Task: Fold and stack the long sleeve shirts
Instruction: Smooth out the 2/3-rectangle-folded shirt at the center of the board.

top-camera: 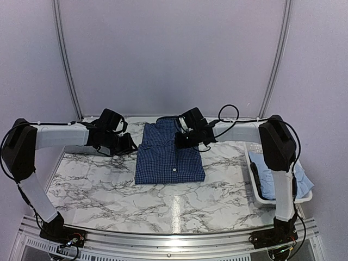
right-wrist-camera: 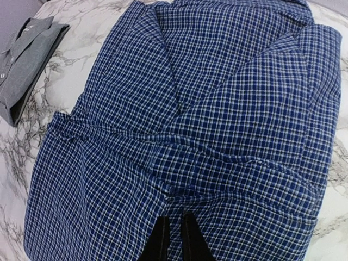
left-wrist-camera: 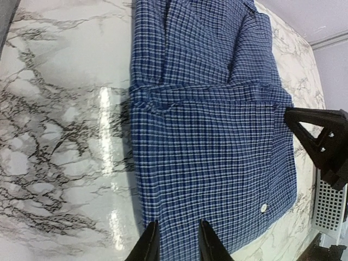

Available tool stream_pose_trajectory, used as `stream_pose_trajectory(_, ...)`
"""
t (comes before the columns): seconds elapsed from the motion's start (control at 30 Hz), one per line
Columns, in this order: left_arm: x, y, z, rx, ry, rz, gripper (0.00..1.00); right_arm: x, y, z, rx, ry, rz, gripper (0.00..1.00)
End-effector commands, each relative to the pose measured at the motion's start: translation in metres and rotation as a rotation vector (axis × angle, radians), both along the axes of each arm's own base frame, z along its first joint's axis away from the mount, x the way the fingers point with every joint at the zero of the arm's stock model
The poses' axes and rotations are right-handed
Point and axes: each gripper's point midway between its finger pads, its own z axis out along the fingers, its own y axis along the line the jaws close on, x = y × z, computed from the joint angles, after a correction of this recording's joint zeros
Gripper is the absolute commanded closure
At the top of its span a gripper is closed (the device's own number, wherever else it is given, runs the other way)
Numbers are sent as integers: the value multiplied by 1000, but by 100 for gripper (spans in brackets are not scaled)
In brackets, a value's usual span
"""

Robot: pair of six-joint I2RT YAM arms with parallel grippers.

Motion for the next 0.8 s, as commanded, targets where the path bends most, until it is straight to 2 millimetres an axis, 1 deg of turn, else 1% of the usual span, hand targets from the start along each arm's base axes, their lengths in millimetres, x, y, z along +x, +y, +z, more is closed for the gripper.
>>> stream_pose_trajectory(0.0,17,-15,7,-9,-46,10,76,-5,-1,11,131,46,19,97)
stream_pose_trajectory(0.07,23,-10,-1,23,-47,38,79,-8,-6,3,159,83,23,100)
stream_pose_trajectory(0.13,27,-9,-8,44,-43,48,80,-10,-6,-1,190,105,36,100)
stream_pose_trajectory(0.2,30,-9,-15,60,-37,51,81,-14,-2,-4,242,139,76,100)
stream_pose_trajectory(0.33,35,-9,-25,77,-25,49,82,-14,3,-5,303,151,115,100)
stream_pose_trajectory(0.57,41,-6,-34,90,-13,48,82,-10,6,-16,347,185,135,96)
stream_pose_trajectory(0.77,45,-4,-41,94,-4,47,82,-8,10,-31,360,227,138,95)
